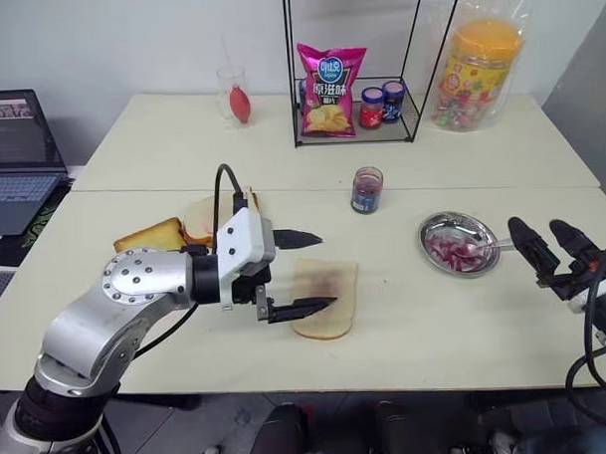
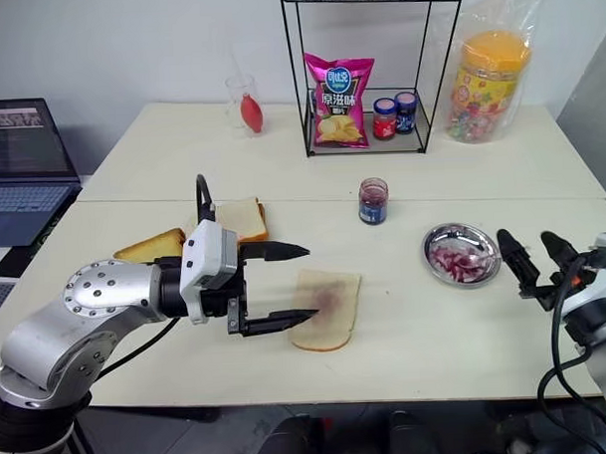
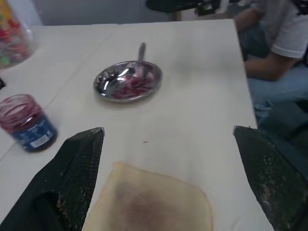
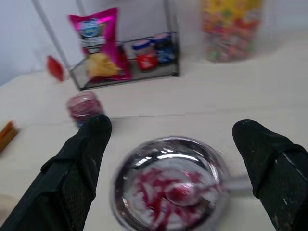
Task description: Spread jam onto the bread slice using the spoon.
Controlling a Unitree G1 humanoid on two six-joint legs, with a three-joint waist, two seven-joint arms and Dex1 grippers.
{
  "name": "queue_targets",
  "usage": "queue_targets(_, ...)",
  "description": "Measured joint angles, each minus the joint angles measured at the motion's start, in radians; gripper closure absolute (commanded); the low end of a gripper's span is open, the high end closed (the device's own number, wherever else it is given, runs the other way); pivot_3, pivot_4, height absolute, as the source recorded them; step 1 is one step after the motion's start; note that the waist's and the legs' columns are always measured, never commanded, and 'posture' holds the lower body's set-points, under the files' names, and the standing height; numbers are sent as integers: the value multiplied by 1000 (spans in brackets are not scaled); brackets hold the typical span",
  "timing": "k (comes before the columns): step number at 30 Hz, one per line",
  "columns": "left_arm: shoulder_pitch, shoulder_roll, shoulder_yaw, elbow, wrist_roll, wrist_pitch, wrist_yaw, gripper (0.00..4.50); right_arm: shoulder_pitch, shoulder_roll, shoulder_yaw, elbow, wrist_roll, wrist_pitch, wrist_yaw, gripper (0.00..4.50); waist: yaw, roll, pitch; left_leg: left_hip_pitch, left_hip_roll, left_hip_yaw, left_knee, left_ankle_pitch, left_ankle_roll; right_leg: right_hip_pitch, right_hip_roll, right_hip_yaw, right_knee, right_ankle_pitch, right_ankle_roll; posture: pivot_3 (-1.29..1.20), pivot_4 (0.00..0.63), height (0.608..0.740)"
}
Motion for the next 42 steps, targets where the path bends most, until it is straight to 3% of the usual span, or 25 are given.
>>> queue_targets(4, -91, -14, -71, 5, 39, 8, -19, 21, -80, 53, -45, 103, 68, 39, -145, 0, -1, 1, 0, 0, -1, 1, 1, 1, 2, 0, 0, 1, 0, 1, -1, 0, 150, 740)
queue_targets(11, -112, -39, -118, 20, 92, -14, -64, 21, -177, 72, -59, 317, 140, 52, -202, 0, -9, 2, 0, 0, -1, 2, 0, 1, 2, 0, 2, 1, 0, 2, -1, 0, 150, 740)
queue_targets(25, -125, -112, -162, 53, 154, -37, -84, 21, -319, 41, -60, 621, 142, 45, -131, 0, -23, 3, 0, 1, -1, 3, 1, 2, 3, 0, 4, 2, 2, 2, 1, 0, 150, 740)
queue_targets(42, -86, -148, -197, 91, 227, -114, -101, 21, -439, 34, 8, 779, 71, 38, -36, 0, -24, 3, 0, 1, 0, 3, 1, 2, 3, 0, 4, 3, 2, 4, -2, 0, 150, 740)
